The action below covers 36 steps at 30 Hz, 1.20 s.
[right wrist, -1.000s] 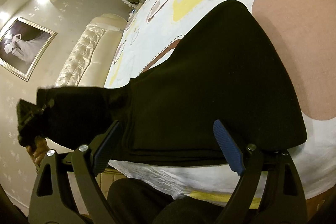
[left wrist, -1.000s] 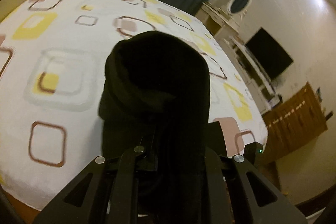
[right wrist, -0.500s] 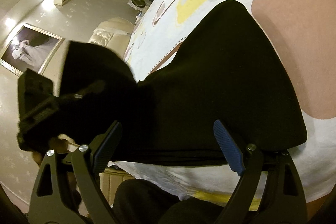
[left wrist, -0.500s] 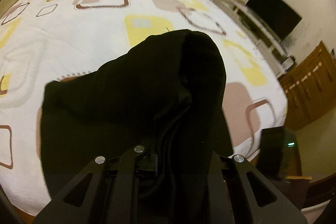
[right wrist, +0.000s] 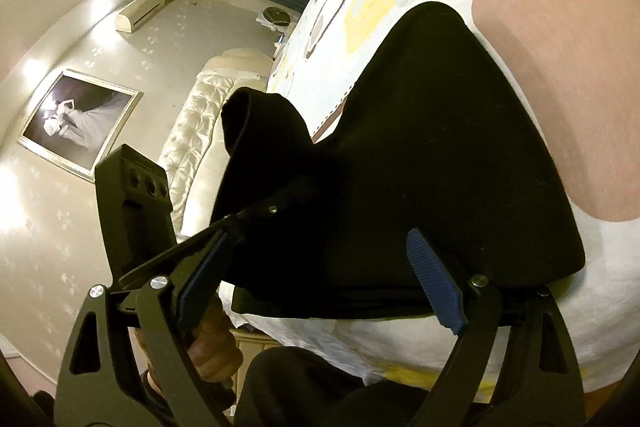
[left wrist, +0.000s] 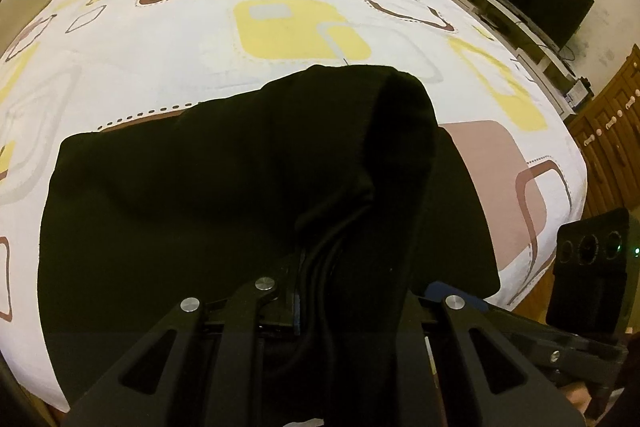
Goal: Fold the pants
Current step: 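Open the left gripper and release the pants onto the bed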
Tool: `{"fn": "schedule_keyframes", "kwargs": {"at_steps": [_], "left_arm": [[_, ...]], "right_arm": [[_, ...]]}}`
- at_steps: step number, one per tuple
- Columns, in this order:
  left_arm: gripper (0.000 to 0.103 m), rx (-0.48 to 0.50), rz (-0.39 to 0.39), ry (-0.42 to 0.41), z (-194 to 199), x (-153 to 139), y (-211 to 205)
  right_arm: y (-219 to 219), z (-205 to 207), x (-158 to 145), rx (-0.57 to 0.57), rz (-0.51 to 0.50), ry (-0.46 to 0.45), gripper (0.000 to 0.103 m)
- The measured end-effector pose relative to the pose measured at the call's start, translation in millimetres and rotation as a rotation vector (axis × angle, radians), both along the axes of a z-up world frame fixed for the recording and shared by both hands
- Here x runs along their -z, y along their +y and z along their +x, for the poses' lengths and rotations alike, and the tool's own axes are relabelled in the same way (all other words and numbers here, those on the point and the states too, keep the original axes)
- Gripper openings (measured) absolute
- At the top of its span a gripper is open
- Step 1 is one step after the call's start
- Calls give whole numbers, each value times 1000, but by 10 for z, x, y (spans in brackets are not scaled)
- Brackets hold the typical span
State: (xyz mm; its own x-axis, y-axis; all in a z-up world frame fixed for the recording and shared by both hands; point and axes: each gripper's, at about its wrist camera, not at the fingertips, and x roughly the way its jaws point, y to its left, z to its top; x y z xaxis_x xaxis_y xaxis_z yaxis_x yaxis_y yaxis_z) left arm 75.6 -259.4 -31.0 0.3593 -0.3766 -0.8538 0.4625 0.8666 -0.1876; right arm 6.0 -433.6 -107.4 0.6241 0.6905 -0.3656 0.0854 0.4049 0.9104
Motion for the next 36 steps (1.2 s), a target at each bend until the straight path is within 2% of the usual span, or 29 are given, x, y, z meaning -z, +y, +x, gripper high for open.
{"fn": "schedule_keyframes", "kwargs": {"at_steps": [3,6,8,9,11,16,19,21,22,25,28,32,36], "left_arm": [[15,16,-7,-15,-30,-22,-6],[23,45,-35,-25,-69,-89,12],[40,86,-77,-35,-126,-163,45],[44,98,-87,-40,-152,-192,46],[61,111,-98,-81,-244,-283,84],[76,132,-116,-191,-472,-555,233],[78,89,-132,-221,-520,-674,463],[80,21,-138,-236,-525,-707,754],[80,-23,-134,-241,-520,-699,948],[81,-107,-102,-247,-484,-616,1357],[81,-199,-47,-244,-420,-436,1779],[81,-301,-22,-177,-340,-170,2197],[81,-335,-24,-142,-272,-79,2339]], "right_arm": [[11,-5,-8,4,9,-4,89],[-10,-14,-1,15,53,-5,89],[-30,-22,12,21,79,-3,89],[-35,-23,16,22,83,-3,89],[-27,-27,9,19,75,-3,89],[5,-25,-30,7,35,1,89],[21,-15,-98,-1,-13,26,89],[28,-14,-239,17,-95,41,89],[24,-11,-367,37,-173,37,89],[18,23,-603,56,-273,8,89],[-5,110,-562,71,-298,63,89],[37,247,-346,71,-267,109,86],[155,378,-323,53,-354,138,81]]}}
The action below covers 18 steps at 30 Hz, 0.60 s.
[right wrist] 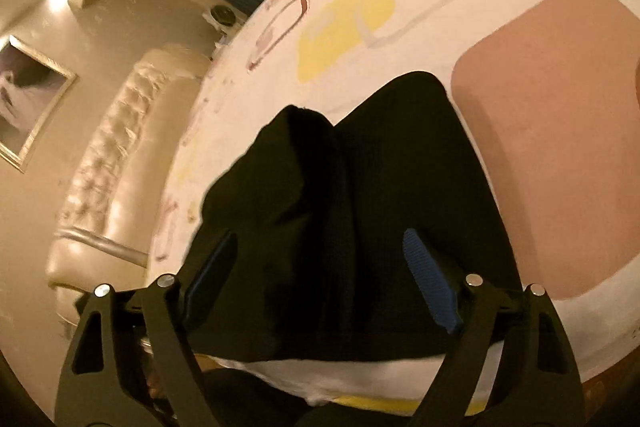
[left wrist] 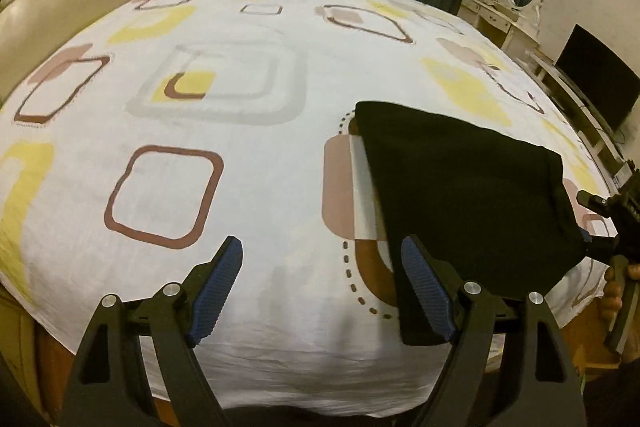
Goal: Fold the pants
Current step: 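Open the left gripper and release the pants onto the bed, then grasp the folded pants end with the right gripper and lift it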
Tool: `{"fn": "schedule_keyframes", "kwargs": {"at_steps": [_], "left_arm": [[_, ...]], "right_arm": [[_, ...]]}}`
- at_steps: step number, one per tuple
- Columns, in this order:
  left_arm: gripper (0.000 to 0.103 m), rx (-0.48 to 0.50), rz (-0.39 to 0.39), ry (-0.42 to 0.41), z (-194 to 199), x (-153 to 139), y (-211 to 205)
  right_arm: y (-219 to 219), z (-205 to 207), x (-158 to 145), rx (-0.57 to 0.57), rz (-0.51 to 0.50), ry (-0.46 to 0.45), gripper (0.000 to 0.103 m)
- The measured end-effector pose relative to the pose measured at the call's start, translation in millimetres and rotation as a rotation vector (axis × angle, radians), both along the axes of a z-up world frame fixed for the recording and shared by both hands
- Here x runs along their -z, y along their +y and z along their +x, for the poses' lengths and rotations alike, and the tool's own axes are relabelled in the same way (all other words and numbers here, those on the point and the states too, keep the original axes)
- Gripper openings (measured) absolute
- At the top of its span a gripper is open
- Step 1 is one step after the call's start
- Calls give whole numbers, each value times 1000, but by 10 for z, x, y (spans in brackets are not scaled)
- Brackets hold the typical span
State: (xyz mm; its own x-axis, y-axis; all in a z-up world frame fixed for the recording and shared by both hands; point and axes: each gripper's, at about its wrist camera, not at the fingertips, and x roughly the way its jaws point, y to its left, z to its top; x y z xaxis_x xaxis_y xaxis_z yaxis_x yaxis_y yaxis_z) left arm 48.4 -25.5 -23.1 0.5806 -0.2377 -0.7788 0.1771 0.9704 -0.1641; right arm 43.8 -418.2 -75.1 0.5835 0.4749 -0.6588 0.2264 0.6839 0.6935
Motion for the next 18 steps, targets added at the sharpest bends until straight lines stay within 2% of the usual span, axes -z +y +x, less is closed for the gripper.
{"fn": "schedule_keyframes", "kwargs": {"at_steps": [3,5,12,14,15,16,18], "left_arm": [[81,5,-8,2,8,14,-29],[81,20,-3,3,1,35,-59],[81,42,0,13,-22,81,-70],[81,39,-3,14,-16,84,-63],[81,37,-4,17,-9,95,-56],[81,36,-7,21,-6,102,-51],[81,32,-12,30,-4,113,-37]], "right_arm": [[108,81,-33,-41,-55,23,72],[171,126,-58,-67,-100,42,60],[371,181,-147,-150,-160,49,57],[415,206,-124,-170,-175,65,43],[427,220,-113,-175,-189,75,40],[420,227,-109,-176,-193,80,30],[377,220,-130,-174,-158,73,21]]}}
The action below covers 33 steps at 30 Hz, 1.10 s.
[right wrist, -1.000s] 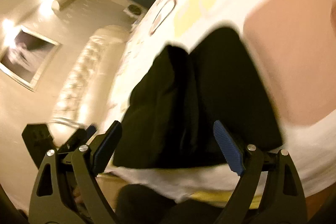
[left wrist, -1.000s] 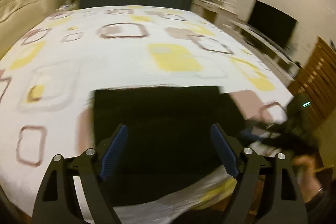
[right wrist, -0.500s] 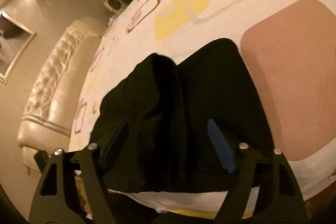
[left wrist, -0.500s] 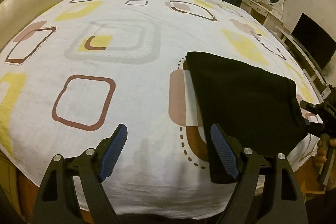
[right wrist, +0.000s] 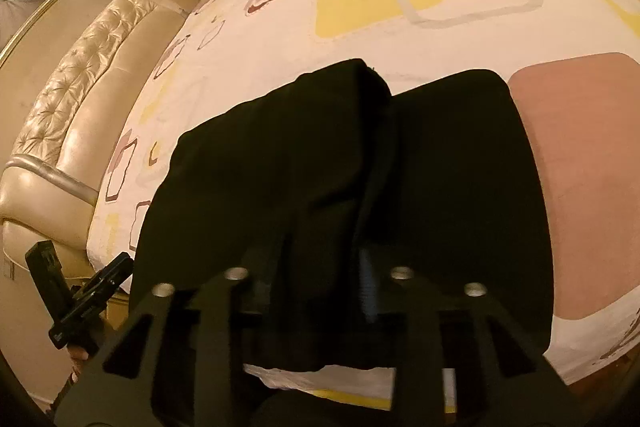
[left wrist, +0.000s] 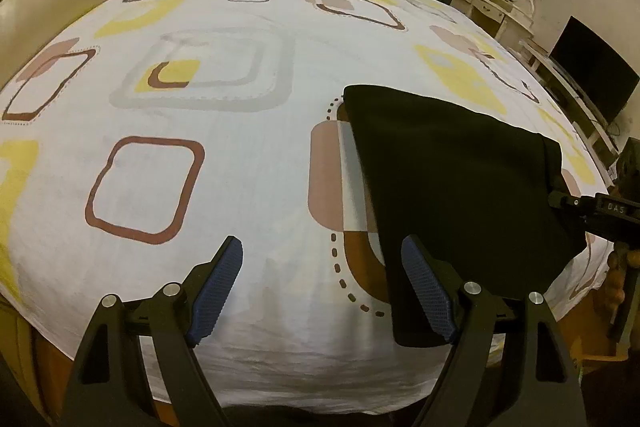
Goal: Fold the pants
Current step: 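Grasp the folded pants end with the right gripper and lift it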
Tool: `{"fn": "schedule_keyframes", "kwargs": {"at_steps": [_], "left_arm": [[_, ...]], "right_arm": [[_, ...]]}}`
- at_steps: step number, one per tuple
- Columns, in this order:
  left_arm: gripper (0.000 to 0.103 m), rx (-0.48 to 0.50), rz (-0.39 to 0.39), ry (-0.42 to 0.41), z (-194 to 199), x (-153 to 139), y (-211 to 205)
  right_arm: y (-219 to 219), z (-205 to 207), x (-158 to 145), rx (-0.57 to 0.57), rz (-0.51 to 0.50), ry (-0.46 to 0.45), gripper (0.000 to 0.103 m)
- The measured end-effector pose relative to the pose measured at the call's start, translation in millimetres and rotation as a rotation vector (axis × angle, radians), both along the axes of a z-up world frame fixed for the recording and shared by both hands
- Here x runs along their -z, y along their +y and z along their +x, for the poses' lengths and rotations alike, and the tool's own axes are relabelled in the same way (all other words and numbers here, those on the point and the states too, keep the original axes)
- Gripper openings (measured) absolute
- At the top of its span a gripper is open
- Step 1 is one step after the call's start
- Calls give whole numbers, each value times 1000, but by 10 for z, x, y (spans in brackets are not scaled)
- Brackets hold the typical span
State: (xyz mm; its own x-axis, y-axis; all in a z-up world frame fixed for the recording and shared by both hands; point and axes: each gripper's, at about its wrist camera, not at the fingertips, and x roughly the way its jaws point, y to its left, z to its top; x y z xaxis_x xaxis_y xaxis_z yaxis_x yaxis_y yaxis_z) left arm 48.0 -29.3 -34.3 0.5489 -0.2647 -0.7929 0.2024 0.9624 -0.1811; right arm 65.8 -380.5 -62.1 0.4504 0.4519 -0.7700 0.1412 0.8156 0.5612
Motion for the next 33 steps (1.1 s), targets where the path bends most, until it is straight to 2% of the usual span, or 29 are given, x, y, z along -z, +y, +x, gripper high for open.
{"fn": "schedule_keyframes", "kwargs": {"at_steps": [2,8,11,14,21,25,28,33], "left_arm": [[81,-2,-7,4,11,3,17],[81,-3,-13,0,5,-6,23],[81,-2,-26,4,2,-7,32],[81,5,-34,6,10,-15,27],[81,24,-30,11,-12,9,-25],[81,29,-27,15,-20,23,-44],[81,32,-33,19,-21,27,-44],[81,40,-31,19,-19,36,-70]], "right_arm": [[-5,-12,-79,3,7,-25,16],[-69,-128,-540,6,-6,-160,12],[-189,-182,-633,23,-11,-180,8],[-354,-234,-548,55,-40,-152,7],[-547,-317,-73,109,-34,-64,6],[-547,-327,-45,125,-49,-67,6],[-519,-331,-106,124,-107,-70,5],[-514,-294,5,120,-154,-32,5]]}}
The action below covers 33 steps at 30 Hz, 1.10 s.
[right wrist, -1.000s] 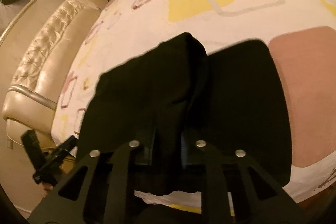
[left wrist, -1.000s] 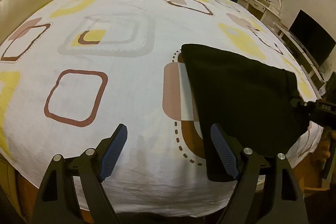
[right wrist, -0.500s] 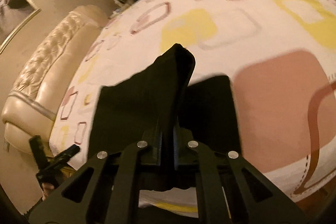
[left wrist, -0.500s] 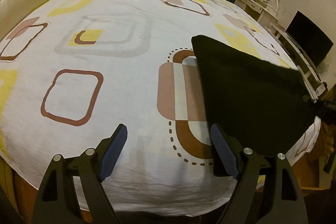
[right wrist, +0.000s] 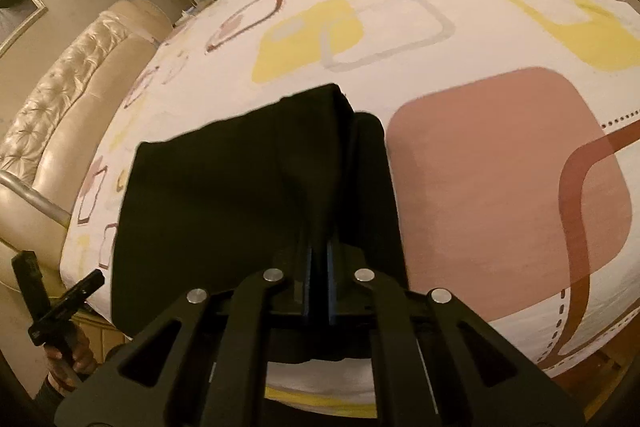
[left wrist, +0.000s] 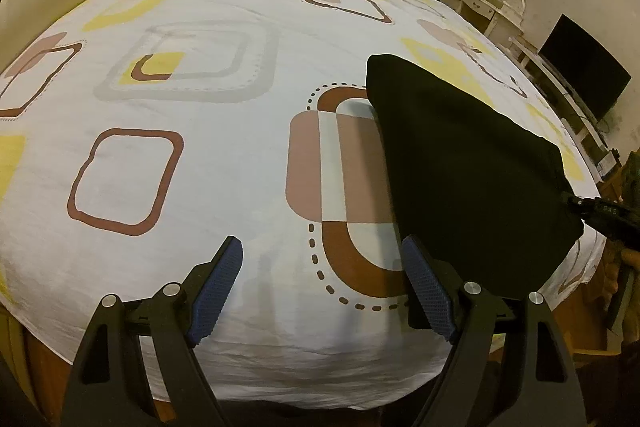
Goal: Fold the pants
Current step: 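Grasp the folded pants end with the right gripper and lift it, then grasp the pants end with the left gripper while the right gripper holds it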
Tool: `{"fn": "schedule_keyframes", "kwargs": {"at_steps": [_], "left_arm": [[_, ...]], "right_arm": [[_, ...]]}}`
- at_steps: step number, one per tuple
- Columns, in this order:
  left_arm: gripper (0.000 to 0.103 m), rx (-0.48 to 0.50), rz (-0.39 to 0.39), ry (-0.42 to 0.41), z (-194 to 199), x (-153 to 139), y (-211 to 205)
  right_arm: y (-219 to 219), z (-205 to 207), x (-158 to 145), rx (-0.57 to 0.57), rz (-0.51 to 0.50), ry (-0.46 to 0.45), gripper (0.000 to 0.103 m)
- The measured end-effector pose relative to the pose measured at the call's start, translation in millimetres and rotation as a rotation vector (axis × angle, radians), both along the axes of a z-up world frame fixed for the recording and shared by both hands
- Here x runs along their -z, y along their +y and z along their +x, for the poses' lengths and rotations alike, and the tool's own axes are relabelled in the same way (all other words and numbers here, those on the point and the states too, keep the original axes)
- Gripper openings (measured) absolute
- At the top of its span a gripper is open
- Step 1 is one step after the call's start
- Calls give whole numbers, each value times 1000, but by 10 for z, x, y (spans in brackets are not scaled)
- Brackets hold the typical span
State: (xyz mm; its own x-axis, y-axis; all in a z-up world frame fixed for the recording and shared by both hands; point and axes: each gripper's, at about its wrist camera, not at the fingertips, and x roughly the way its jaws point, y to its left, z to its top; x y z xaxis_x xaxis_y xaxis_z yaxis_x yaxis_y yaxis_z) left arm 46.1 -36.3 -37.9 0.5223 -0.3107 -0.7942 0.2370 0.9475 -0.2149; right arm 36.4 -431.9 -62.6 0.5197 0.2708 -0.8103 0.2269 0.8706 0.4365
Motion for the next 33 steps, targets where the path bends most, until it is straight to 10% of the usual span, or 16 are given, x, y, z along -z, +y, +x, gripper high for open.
{"fn": "schedule_keyframes", "kwargs": {"at_steps": [27,30,33], "left_arm": [[81,45,-9,40,-27,79,-84],[81,56,-34,47,-30,71,-80],[81,59,-83,60,-19,58,-51]], "right_arm": [[-420,-329,286,159,348,-38,13],[-484,-386,182,172,329,-49,24],[-584,-489,34,227,246,-82,65]]}}
